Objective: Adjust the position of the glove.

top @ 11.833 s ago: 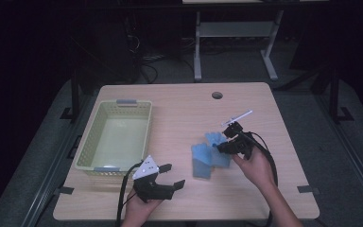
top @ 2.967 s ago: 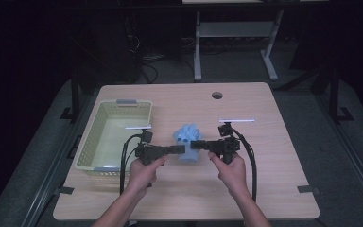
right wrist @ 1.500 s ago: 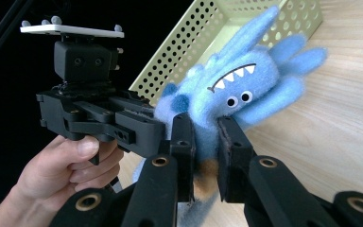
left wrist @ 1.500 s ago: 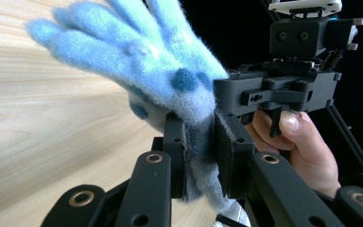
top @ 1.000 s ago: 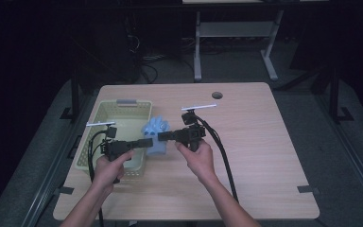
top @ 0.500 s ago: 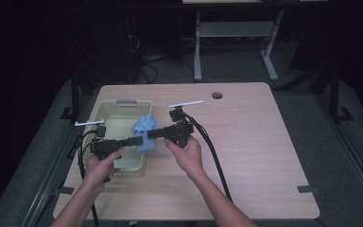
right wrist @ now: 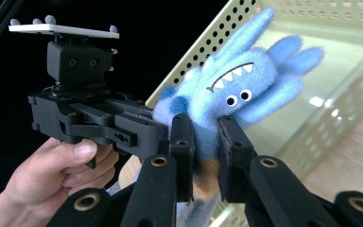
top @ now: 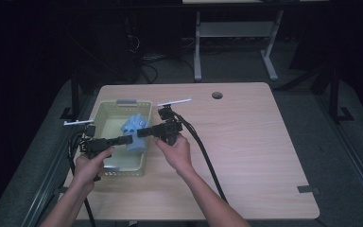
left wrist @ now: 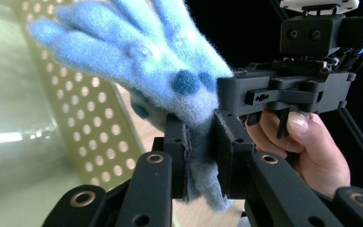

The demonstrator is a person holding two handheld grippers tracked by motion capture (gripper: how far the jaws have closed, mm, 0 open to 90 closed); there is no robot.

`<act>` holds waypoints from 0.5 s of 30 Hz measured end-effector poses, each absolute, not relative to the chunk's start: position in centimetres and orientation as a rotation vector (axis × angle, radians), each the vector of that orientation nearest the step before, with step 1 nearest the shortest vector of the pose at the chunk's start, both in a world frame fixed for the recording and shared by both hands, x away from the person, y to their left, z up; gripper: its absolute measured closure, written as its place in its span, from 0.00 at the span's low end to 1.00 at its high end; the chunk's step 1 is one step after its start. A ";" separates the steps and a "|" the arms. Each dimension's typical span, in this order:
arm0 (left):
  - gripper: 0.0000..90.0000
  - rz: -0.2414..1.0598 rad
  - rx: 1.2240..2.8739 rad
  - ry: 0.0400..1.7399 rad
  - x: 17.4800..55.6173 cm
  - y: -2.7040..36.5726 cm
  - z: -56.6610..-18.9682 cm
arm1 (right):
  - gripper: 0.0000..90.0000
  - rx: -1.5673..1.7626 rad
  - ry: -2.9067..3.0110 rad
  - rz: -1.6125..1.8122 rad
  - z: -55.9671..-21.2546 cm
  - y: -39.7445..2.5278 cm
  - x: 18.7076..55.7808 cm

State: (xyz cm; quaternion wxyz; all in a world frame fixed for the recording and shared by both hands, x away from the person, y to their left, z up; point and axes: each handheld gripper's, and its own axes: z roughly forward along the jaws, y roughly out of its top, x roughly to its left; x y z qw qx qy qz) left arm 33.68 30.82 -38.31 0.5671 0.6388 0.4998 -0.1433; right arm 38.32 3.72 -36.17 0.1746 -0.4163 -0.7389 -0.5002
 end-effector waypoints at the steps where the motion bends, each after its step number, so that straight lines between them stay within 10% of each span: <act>1: 0.85 -0.334 1.505 1.179 33.7 31.0 -38.2 | 0.87 -1.178 -2.095 -1.420 -36.2 4.0 38.4; 15: 0.85 -0.320 1.515 1.208 33.7 33.6 -38.2 | 0.85 -1.155 -2.068 -1.401 -37.1 6.6 39.0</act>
